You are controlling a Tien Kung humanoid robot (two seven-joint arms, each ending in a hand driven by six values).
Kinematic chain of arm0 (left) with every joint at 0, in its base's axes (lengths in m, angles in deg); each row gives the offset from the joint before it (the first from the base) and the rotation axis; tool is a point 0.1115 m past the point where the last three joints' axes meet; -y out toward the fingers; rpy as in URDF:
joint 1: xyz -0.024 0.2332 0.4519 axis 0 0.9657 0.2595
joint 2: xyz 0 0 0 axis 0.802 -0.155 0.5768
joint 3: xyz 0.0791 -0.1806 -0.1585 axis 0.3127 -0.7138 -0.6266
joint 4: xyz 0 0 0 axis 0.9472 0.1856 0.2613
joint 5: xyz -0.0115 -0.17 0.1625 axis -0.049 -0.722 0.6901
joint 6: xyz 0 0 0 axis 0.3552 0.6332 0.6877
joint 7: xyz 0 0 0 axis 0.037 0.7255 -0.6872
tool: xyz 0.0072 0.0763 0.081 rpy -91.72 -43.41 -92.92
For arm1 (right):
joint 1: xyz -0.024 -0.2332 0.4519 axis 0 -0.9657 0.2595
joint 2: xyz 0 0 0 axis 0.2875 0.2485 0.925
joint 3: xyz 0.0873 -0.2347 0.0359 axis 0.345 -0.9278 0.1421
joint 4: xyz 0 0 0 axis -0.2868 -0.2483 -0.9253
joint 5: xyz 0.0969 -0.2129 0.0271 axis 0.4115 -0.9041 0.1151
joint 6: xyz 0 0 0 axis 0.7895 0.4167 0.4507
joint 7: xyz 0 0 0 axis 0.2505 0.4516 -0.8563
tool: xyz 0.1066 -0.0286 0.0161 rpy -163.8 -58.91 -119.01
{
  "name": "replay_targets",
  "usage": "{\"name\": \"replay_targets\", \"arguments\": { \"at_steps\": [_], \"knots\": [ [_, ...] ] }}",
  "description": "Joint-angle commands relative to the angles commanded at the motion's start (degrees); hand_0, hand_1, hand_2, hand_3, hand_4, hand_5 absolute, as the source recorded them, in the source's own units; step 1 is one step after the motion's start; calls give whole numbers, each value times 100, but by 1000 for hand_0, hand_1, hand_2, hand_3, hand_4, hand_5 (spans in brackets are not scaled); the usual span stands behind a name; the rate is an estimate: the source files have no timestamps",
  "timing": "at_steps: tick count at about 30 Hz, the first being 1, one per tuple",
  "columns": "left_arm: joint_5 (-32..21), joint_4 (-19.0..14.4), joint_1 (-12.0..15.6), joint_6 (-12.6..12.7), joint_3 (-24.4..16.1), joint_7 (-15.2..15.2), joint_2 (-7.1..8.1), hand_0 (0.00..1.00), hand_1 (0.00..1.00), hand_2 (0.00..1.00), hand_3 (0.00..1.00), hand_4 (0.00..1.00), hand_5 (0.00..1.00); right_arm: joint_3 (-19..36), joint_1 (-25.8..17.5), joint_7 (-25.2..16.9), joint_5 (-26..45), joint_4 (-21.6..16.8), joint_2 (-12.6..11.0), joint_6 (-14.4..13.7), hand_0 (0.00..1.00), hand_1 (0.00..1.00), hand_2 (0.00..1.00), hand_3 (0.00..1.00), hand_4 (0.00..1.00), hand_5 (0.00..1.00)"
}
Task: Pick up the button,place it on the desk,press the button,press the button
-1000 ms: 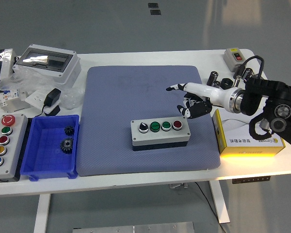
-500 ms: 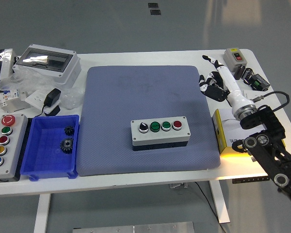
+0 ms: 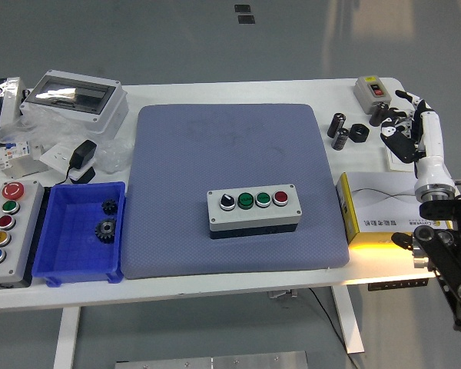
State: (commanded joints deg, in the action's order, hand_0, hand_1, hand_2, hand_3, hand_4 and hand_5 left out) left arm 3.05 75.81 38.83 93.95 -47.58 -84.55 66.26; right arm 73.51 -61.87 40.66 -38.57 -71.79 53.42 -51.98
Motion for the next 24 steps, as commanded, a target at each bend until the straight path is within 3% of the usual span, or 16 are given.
{"name": "replay_targets", "arguments": {
  "at_steps": [2,3,8,9,20,21,24],
  "knots": [
    [-10,0,9,-2,7,3,2,654,629,620,692,817,245,3,-24,-4,3,1,-1,-6,318,464,588,743,402,199],
    [-10,0,12,-2,7,2,5,655,629,620,691,817,246,11,-34,-4,-1,2,-2,7,340,491,610,698,339,311],
    [13,0,2,-2,0,4,37,655,629,620,691,817,246,46,-77,-3,-8,16,-30,168,340,491,610,698,339,311],
    [15,0,-2,-2,1,4,43,655,630,620,690,815,246,49,-78,-9,3,21,-37,191,353,520,635,689,286,207],
    [50,0,7,-2,-35,8,93,656,629,620,698,814,246,162,-146,-97,144,50,-68,269,363,526,643,684,267,197],
    [52,0,8,0,-42,10,91,656,629,620,698,814,246,170,-152,-99,142,52,-69,274,478,630,687,701,303,240],
    [62,0,6,7,-68,19,86,656,629,620,698,814,246,199,-180,-104,116,59,-65,283,478,630,687,701,303,240]
  ]
}}
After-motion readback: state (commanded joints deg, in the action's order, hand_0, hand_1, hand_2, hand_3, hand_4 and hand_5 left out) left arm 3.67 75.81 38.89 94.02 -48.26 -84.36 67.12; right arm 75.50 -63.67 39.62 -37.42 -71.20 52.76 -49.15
